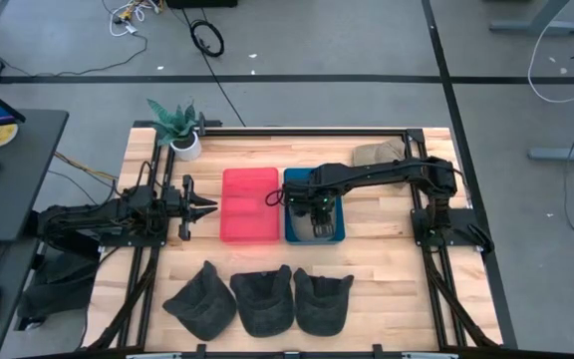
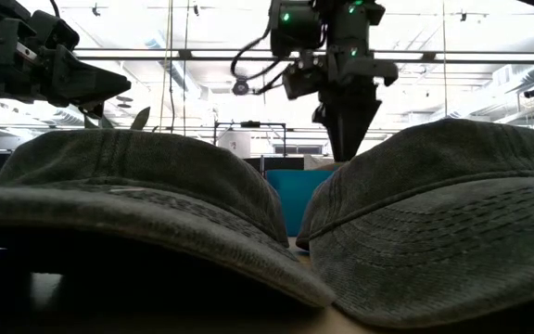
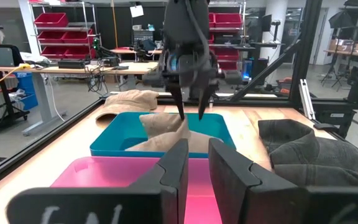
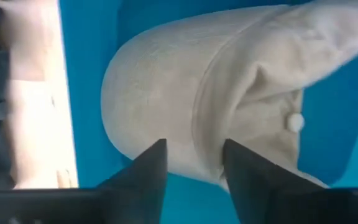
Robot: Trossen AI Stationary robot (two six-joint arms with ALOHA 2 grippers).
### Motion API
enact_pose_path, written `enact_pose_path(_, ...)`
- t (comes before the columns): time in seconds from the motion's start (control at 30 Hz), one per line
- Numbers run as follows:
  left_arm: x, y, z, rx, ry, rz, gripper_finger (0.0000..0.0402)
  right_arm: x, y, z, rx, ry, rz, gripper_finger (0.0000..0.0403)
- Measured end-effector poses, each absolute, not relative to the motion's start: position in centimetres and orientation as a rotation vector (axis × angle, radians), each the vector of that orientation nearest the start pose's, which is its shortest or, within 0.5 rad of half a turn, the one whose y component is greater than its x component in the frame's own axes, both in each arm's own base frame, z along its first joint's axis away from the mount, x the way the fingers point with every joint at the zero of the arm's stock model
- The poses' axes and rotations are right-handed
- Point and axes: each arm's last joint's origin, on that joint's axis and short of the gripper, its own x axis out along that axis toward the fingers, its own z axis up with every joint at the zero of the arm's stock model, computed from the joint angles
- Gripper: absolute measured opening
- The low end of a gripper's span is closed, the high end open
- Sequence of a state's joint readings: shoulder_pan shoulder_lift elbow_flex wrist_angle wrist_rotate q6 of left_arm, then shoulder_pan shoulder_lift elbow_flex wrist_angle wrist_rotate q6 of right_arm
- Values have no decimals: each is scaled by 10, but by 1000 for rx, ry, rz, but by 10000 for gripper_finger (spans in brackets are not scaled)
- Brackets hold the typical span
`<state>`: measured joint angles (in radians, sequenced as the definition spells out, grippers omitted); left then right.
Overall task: Pick & Place hat
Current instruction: Put the bottom brown cap into the blue bin, then put the brown cap into the blue bin
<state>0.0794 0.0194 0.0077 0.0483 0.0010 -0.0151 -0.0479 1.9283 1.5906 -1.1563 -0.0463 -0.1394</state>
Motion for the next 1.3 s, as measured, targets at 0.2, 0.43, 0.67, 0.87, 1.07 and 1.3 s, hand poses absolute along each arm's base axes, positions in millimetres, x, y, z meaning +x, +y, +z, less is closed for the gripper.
enact_pose_path(0.2,98,8,169,-14,-37,78,67,352,-18,263,-22,1443,61,215)
enact_pose_path(0.43,98,8,169,-14,-37,78,67,325,-16,303,187,1349,-181,231)
enact_pose_path(0.67,98,8,169,-14,-37,78,67,301,-6,341,120,1161,-338,231)
enact_pose_path(0.87,98,8,169,-14,-37,78,67,274,-12,368,184,963,-686,231)
enact_pose_path(1.07,98,8,169,-14,-37,78,67,245,-18,365,277,825,-1047,231)
enact_pose_path(1.3,98,8,169,-14,-37,78,67,218,-22,308,394,800,-1238,231)
